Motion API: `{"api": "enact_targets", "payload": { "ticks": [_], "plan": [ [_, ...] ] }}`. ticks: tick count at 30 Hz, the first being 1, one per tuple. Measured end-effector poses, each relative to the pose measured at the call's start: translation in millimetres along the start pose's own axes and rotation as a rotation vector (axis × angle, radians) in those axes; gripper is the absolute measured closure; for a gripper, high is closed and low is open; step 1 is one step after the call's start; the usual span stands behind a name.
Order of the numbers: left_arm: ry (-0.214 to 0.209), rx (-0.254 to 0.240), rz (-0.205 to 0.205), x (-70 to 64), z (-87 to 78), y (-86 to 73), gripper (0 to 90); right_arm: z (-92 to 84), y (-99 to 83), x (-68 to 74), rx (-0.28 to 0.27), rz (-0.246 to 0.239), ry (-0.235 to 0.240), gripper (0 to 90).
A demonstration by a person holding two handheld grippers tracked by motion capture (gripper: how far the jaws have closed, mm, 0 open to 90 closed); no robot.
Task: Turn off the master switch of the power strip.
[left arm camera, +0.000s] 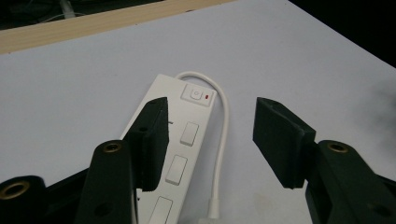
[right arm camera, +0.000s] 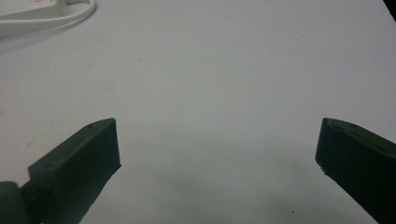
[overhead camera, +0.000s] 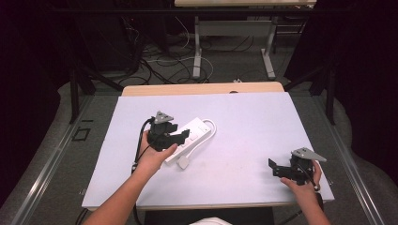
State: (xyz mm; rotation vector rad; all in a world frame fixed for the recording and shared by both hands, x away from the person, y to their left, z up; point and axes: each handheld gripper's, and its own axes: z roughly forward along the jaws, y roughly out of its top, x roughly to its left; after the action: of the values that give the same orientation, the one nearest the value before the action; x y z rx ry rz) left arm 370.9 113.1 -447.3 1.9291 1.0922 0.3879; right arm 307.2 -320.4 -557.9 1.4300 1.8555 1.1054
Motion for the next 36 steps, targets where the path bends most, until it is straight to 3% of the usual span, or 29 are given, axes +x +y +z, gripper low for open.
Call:
{"api": "enact_targets", "payload": {
  "ticks": [16,19,20,22,23,36],
  "plan": [
    [-0.015,0.034,-0.037,-2.7,17.9,19.8,60.8,-0.1,-0.2,0.0,0.013,0.003,-0.003,0.0],
    [-0.014,0.037,-0.039,-3.3,21.6,24.2,64.1,0.6,-0.6,0.0,0.006,0.007,0.003,0.0],
    [-0.013,0.038,-0.044,-3.8,22.8,25.2,65.2,3.0,-1.4,1.0,-0.022,0.012,-0.01,0.0],
    [-0.011,0.042,-0.042,-4.4,25.8,28.0,67.0,3.1,-1.4,1.1,-0.022,0.013,-0.011,0.0],
    [-0.009,0.047,-0.043,-4.7,27.0,29.3,68.1,0.7,-0.6,0.0,0.006,0.006,0.004,0.0],
    [0.014,0.067,-0.032,-7.5,43.1,43.6,83.4,1.8,-1.0,0.0,-0.002,0.007,-0.003,0.0]
  ]
}}
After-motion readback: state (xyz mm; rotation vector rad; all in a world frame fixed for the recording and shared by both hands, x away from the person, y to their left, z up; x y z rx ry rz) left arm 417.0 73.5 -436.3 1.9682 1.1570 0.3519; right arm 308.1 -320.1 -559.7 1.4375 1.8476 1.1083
